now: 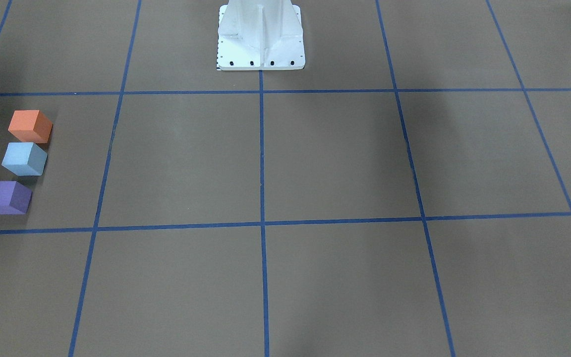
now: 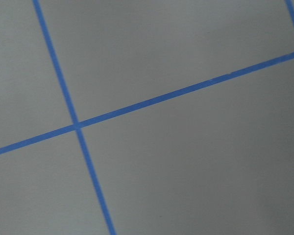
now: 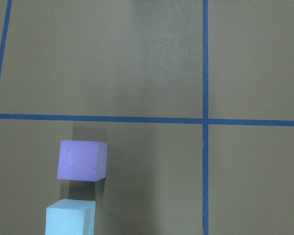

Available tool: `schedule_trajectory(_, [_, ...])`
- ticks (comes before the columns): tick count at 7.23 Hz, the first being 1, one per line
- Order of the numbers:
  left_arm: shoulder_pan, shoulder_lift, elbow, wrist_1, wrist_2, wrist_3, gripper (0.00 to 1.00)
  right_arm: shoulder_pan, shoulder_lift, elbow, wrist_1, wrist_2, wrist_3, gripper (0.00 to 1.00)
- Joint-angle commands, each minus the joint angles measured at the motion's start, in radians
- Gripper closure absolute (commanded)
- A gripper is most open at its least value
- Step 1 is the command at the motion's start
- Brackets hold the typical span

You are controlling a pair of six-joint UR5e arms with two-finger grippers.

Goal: Place blue block between orange and purple blocks

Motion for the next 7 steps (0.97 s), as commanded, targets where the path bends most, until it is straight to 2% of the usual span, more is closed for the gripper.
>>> schedule_trajectory(1, [-0.003,0.006,0.019,0.003,0.008,-0.062,0.0,-0.034,0.084,-0.016,-0.123,-0.007,-0.006,0.0])
schedule_trajectory(3, [-0.04,0.012,0.02,0.002,0.007,-0.079,0.0,-0.042,0.088,-0.033,-0.125,-0.005,-0.006,0.0])
schedule_trajectory(4, [-0.051,0.05,0.012,0.0,0.01,-0.079,0.0,-0.048,0.083,-0.039,-0.125,-0.007,-0.006,0.0])
schedule_trajectory(6, [-0.054,0.069,-0.022,0.0,0.007,-0.081,0.0,-0.048,0.08,-0.07,-0.123,-0.007,-0.026,0.0])
schedule_trajectory(7, [-0.051,0.113,-0.06,-0.001,0.01,-0.113,0.0,-0.047,0.086,-0.073,-0.123,-0.007,-0.035,0.0])
